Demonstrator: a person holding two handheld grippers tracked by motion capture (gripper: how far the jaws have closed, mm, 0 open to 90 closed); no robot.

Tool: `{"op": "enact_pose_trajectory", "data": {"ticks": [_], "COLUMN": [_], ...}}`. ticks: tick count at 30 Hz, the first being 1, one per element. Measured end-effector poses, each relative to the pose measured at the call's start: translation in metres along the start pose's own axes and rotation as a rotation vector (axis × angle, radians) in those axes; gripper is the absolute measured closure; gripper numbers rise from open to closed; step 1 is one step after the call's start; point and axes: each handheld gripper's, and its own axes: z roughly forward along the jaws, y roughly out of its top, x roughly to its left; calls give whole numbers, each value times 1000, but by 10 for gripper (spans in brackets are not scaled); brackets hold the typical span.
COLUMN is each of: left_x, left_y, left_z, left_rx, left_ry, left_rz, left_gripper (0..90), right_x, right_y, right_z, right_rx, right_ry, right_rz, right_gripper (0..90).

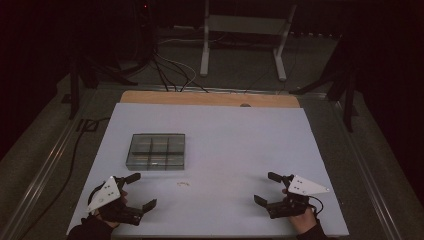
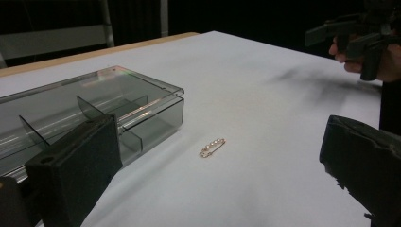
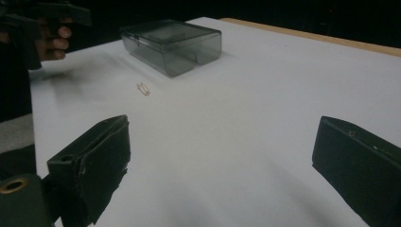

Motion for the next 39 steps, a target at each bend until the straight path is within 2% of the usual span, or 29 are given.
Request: {"op": "enact_pose_trajectory", "data": {"ticks": [6,12,24,28,31,34,39], "left_x": [-1,0,-1,0,0,0,0], "left_y": [1,1,1,2,2,2,2], "left_z": [1,1,1,0,0,0,-1], "left_rx": [-4,-4,-11,-13,-12,-14,-18], "left_ry": [0,-7,-6,-6,-8,-9,-13], "left_rz": [-2,-1,-3,-6,-6,-5,-12], "left_gripper": [6,6,6,6,6,6,6], "right_x": [-1,0,0,-1,0,1,2], "right_y": [0,0,-2,0,8,18,34], "right_z": [-2,1,4,4,4,5,10], "right_rx": [6,33,45,41,58,65,51], "right_ry": [1,12,12,9,1,-14,-13], "right_rz": [22,20,21,45,53,34,18], "right_gripper": [21,20,16,16,16,16,17]}}
